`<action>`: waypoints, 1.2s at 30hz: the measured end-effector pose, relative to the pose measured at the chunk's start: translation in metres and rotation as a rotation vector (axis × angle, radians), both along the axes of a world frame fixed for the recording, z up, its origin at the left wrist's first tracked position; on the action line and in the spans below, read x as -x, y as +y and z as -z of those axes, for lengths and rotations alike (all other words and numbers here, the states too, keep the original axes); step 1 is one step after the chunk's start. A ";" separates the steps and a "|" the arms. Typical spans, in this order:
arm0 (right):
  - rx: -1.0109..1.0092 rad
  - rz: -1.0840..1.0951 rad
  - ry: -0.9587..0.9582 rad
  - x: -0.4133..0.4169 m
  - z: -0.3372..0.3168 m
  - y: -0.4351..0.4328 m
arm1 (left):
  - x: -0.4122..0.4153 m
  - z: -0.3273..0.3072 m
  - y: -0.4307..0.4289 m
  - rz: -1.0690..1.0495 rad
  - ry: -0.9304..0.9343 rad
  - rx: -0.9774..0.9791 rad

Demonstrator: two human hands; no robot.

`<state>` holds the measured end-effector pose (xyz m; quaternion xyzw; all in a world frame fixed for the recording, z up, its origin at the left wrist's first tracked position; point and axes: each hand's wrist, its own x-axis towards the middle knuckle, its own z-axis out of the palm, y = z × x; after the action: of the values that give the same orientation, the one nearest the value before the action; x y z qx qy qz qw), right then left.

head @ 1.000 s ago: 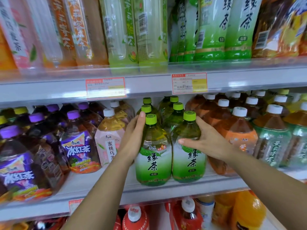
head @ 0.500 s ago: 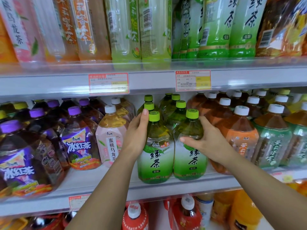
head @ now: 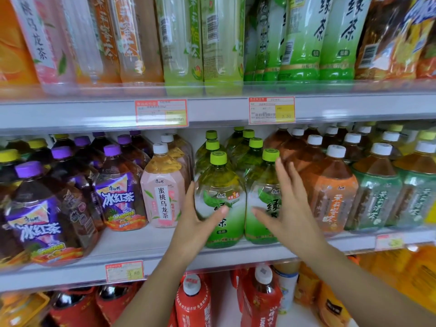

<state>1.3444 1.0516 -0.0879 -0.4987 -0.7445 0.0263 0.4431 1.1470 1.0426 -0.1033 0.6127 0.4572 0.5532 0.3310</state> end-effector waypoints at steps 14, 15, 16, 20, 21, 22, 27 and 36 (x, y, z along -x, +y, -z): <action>-0.146 0.091 -0.130 0.002 0.017 0.008 | 0.011 0.014 0.016 0.067 0.033 -0.075; -0.149 0.098 -0.123 0.004 0.018 0.009 | 0.011 0.014 0.016 0.067 0.033 -0.077; -0.150 0.104 -0.118 0.006 0.019 0.009 | 0.011 0.014 0.017 0.068 0.034 -0.075; -0.144 0.095 -0.129 0.006 0.020 0.008 | 0.010 0.013 0.014 0.074 0.051 -0.071; -0.140 0.087 -0.132 0.004 0.019 0.008 | 0.009 0.012 0.012 0.072 0.068 -0.075; -0.126 0.074 -0.130 0.003 0.018 0.007 | 0.008 0.011 0.011 0.065 0.085 -0.081; -0.246 -0.009 -0.147 0.002 0.034 -0.025 | 0.002 0.029 -0.008 -0.142 0.140 -0.178; 0.282 -0.273 -0.115 0.025 0.157 -0.048 | -0.024 0.146 -0.067 -0.356 0.286 -0.020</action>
<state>1.3196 1.0036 -0.2452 -0.4508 -0.8183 0.1616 0.3179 1.1710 0.9760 -0.2492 0.5977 0.5951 0.5147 0.1539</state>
